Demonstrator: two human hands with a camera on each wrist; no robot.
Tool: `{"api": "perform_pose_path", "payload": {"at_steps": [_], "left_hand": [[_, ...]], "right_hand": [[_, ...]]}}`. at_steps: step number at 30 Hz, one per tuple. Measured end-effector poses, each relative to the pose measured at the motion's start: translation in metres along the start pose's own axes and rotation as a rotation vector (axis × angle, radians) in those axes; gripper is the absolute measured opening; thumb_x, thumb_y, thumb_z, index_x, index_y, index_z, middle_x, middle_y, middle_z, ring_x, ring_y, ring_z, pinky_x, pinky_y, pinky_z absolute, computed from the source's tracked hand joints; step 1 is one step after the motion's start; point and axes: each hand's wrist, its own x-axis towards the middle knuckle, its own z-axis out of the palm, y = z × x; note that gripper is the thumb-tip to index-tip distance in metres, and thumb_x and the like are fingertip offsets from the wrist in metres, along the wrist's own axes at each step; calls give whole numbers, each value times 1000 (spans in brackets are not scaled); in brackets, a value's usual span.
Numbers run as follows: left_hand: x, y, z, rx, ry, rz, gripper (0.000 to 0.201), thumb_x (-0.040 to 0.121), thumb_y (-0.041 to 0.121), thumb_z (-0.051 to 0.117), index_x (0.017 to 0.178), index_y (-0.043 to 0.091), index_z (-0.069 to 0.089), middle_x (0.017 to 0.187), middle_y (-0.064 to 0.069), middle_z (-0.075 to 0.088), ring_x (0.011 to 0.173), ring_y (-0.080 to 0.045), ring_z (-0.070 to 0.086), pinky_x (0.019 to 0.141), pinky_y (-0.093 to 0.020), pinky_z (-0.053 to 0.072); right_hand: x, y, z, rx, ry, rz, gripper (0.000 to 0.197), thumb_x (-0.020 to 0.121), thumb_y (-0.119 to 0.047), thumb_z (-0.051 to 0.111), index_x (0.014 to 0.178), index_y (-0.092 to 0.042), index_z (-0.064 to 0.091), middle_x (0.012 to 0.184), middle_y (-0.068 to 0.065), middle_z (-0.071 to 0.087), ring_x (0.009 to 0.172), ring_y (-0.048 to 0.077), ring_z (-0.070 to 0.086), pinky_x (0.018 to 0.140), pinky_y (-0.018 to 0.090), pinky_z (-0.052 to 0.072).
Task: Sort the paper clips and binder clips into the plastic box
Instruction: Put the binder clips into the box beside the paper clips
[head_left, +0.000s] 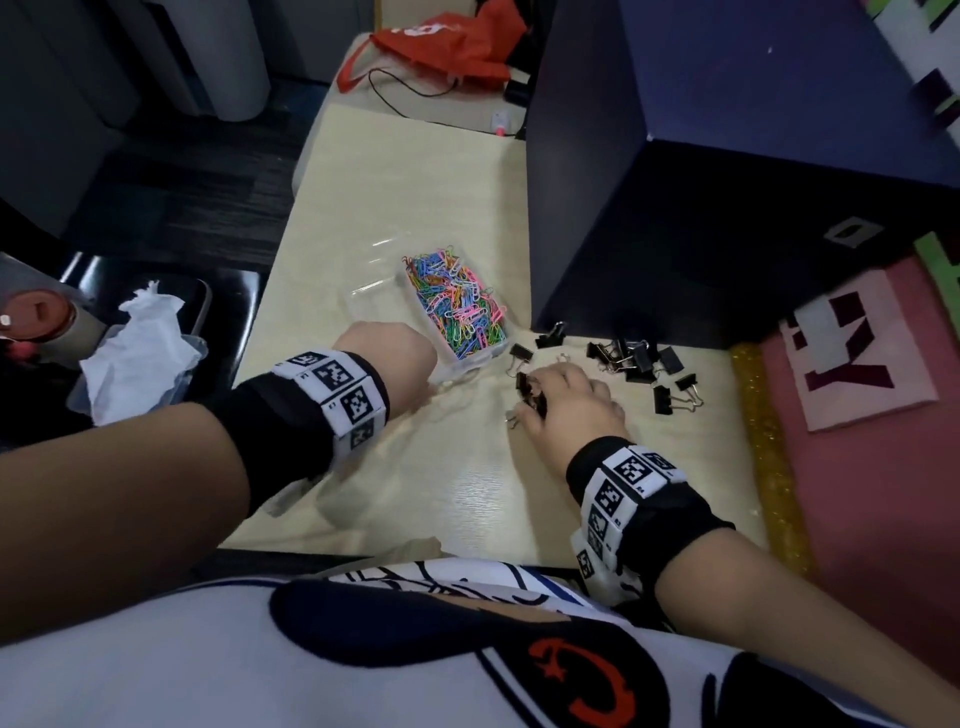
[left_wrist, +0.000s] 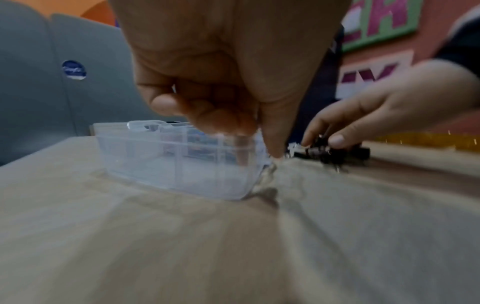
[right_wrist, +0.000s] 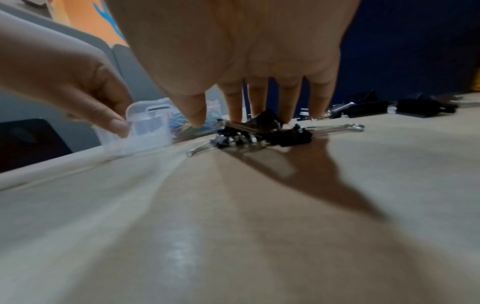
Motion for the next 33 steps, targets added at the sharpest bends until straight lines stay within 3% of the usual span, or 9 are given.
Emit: {"api": "perform_pose_path", "payload": {"at_steps": [2,6,12,17,21,24,26,30,33], "left_hand": [[-2,-4,-2,7,40,26,29,88,45,57,101,20,65,100,-1,62,93,-24,60,73,-33,45],[-4,-19,-4,215,51,51,20,86,29,60,105,29,65,110,4,57,108,-22,50,85,-38,41],[-2,-14,1,257,64,103,15,91,31,55,101,31,66,103,9,64,105,-18,54,86,-36,39],[2,0,1,147,99,95,15,92,37,53,100,31,64,105,6,63,106,-20,53,85,-36,37],[10,9,-4,34,165,77,17,91,32,54,98,24,67,109,0,61,102,-24,58,82,-36,43],[18,19,-10,-106,240,43,20,91,22,57,107,14,64,124,-5,58,101,-28,61,73,-35,48],[21,26,-14,-196,303,19,26,89,21,59,113,13,54,122,-9,56,102,-30,59,75,-39,51],[20,54,-9,-250,351,164,27,91,22,50,117,14,49,112,-8,51,100,-27,54,79,-42,52],[18,72,3,-181,199,306,48,88,32,54,134,26,40,129,-5,43,110,-25,49,84,-40,51]], "right_hand": [[0,6,-3,12,114,43,44,92,-48,46,129,-24,47,135,2,42,121,27,39,99,41,34],[11,22,-16,61,169,125,46,91,-43,49,131,-20,45,134,8,41,121,28,41,98,40,37],[31,11,-31,106,12,-159,61,94,-37,48,148,-20,25,150,2,25,133,25,31,111,38,30],[27,12,-21,-16,-60,-179,40,97,-37,42,133,-21,49,134,4,47,124,25,42,106,40,35],[17,31,-18,32,-1,-162,36,97,-36,42,127,-23,55,130,1,50,122,23,43,105,39,36],[18,49,-25,83,139,47,37,95,-36,43,128,-23,52,136,5,42,122,26,40,100,39,38],[21,63,-31,110,173,199,44,93,-38,46,135,-25,45,146,6,32,129,30,33,102,42,36],[26,79,-32,141,-122,313,66,90,-54,46,148,-37,20,160,-2,2,145,36,6,110,53,27],[23,70,-27,88,-229,262,79,84,-64,51,149,-39,12,160,-6,-5,145,36,-5,110,56,24]]}}
